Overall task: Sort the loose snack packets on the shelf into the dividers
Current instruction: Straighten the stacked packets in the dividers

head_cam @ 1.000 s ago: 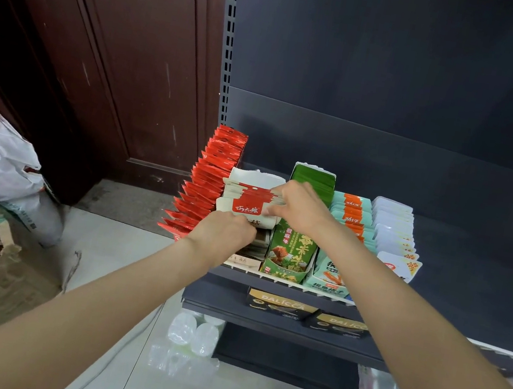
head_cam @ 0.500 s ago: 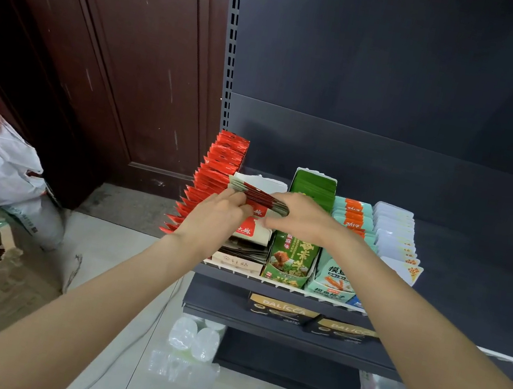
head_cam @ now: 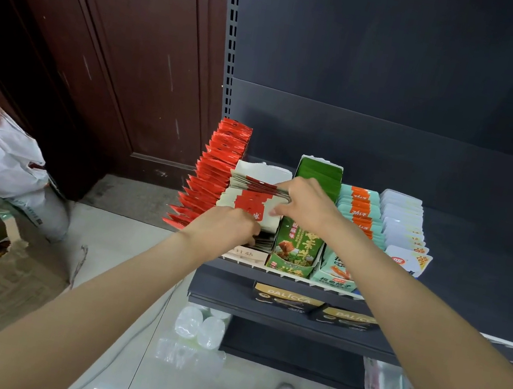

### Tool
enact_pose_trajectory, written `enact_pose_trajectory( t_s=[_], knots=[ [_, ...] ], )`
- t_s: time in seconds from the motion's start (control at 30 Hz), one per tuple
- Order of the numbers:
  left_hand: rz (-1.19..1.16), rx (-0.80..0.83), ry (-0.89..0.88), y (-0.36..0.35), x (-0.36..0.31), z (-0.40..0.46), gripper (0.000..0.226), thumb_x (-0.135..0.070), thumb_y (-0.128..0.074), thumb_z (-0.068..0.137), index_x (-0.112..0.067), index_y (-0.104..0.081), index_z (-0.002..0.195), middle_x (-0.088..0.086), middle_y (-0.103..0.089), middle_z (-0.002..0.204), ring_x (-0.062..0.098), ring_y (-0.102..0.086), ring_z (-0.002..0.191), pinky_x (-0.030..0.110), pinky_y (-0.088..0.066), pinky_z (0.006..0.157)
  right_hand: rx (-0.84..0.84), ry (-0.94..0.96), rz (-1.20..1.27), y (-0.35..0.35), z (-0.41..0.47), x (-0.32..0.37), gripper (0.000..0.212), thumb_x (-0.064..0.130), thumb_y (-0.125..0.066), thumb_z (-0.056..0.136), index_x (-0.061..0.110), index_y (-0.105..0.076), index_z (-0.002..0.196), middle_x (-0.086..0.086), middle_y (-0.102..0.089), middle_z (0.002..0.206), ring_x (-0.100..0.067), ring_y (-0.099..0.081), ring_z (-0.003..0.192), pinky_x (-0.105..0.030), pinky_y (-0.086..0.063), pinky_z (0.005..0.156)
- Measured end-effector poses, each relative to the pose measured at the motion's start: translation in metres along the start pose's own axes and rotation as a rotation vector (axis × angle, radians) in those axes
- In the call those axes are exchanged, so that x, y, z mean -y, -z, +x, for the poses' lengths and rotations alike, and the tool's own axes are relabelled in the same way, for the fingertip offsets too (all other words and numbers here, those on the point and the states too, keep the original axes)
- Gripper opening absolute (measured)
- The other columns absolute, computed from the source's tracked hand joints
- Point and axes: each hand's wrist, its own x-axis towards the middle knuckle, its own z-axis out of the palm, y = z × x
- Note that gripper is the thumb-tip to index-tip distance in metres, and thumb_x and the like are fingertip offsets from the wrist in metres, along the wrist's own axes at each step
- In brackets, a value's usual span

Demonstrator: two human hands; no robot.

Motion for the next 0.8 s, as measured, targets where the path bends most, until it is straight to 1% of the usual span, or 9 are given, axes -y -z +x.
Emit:
enact_pose_trajectory(
  t_s=[0.1, 0.2, 0.4, 0.5, 0.57, 0.63, 0.7, 0.73, 0.8],
  knots=[
    [0.003, 0.025, 0.030, -0.002, -0.004, 0.006, 0.025, -0.027, -0.047, 0.098, -0.010, -0.062, 0.109, 0.012, -0.062, 0.110, 0.031, -0.061, 0.101, 0.036, -0.049, 0.080, -0.005, 0.000, 0.012, 0.001, 0.000, -0.001, 0.033, 0.015, -0.072, 0.080, 0.012, -0.066, 0.112, -0.003, -0.067, 0.103, -0.015, -0.056, 0.087, -0.026, -0.042, 0.076],
    [-0.013, 0.039, 0.008, -0.007, -0.001, 0.007, 0.029, -0.031, -0.050, 0.096, -0.010, -0.061, 0.113, 0.012, -0.062, 0.111, 0.030, -0.061, 0.100, 0.037, -0.051, 0.084, -0.010, -0.011, 0.013, 0.001, 0.000, -0.001, 0.028, 0.014, -0.072, 0.081, 0.011, -0.067, 0.108, -0.004, -0.065, 0.100, -0.016, -0.054, 0.085, -0.025, -0.039, 0.074],
    [0.025, 0.064, -0.011, -0.010, -0.001, 0.008, 0.033, -0.035, -0.049, 0.096, -0.009, -0.059, 0.113, 0.011, -0.062, 0.111, 0.028, -0.061, 0.099, 0.036, -0.052, 0.081, -0.038, -0.033, 0.029, 0.002, 0.006, -0.003, 0.023, 0.016, -0.073, 0.080, 0.009, -0.068, 0.101, -0.006, -0.061, 0.095, -0.016, -0.049, 0.078, -0.024, -0.036, 0.070],
    [0.108, 0.097, -0.019, -0.007, -0.006, 0.011, 0.025, -0.026, -0.047, 0.098, -0.007, -0.058, 0.110, 0.012, -0.062, 0.111, 0.029, -0.061, 0.100, 0.036, -0.050, 0.080, -0.033, -0.043, 0.024, 0.002, 0.006, -0.002, 0.021, 0.018, -0.073, 0.080, 0.010, -0.067, 0.099, -0.004, -0.056, 0.089, -0.016, -0.045, 0.077, -0.025, -0.034, 0.070],
    [0.195, 0.112, -0.045, -0.003, -0.012, 0.012, 0.018, -0.008, -0.047, 0.095, -0.006, -0.057, 0.110, 0.012, -0.061, 0.113, 0.029, -0.061, 0.101, 0.036, -0.049, 0.081, -0.036, -0.049, 0.032, 0.001, 0.007, -0.003, 0.022, 0.018, -0.074, 0.079, 0.011, -0.067, 0.099, -0.004, -0.057, 0.091, -0.016, -0.045, 0.080, -0.027, -0.037, 0.072],
    [0.268, 0.128, -0.098, -0.001, -0.016, 0.011, 0.026, 0.004, -0.046, 0.091, -0.005, -0.055, 0.113, 0.011, -0.060, 0.117, 0.029, -0.060, 0.105, 0.036, -0.049, 0.083, -0.035, -0.042, 0.032, 0.001, 0.006, -0.002, 0.022, 0.018, -0.074, 0.079, 0.012, -0.067, 0.099, -0.006, -0.060, 0.096, -0.017, -0.047, 0.083, -0.028, -0.039, 0.075],
    [0.292, 0.110, -0.101, 0.000, -0.016, 0.010, 0.029, 0.006, -0.045, 0.090, -0.005, -0.053, 0.115, 0.010, -0.061, 0.117, 0.029, -0.061, 0.106, 0.035, -0.048, 0.082, -0.038, -0.029, 0.038, 0.001, 0.005, -0.003, 0.010, 0.015, -0.072, 0.080, 0.016, -0.065, 0.087, -0.006, -0.060, 0.093, -0.017, -0.049, 0.083, -0.026, -0.038, 0.073],
    [0.296, 0.083, -0.084, 0.001, -0.014, 0.008, 0.029, 0.005, -0.046, 0.090, -0.006, -0.052, 0.115, 0.009, -0.062, 0.116, 0.029, -0.061, 0.104, 0.035, -0.049, 0.080, -0.041, -0.025, 0.037, 0.002, 0.004, -0.002, 0.012, 0.014, -0.072, 0.080, 0.019, -0.061, 0.080, -0.005, -0.059, 0.091, -0.017, -0.049, 0.082, -0.026, -0.037, 0.072],
    [0.282, 0.019, -0.042, 0.000, -0.009, 0.004, 0.029, 0.004, -0.046, 0.090, -0.008, -0.051, 0.115, 0.007, -0.063, 0.113, 0.028, -0.063, 0.100, 0.034, -0.048, 0.075, -0.042, -0.025, 0.031, 0.001, 0.005, -0.003, 0.008, 0.015, -0.071, 0.081, 0.016, -0.064, 0.084, -0.007, -0.060, 0.093, -0.017, -0.049, 0.084, -0.026, -0.037, 0.073]
  ],
)
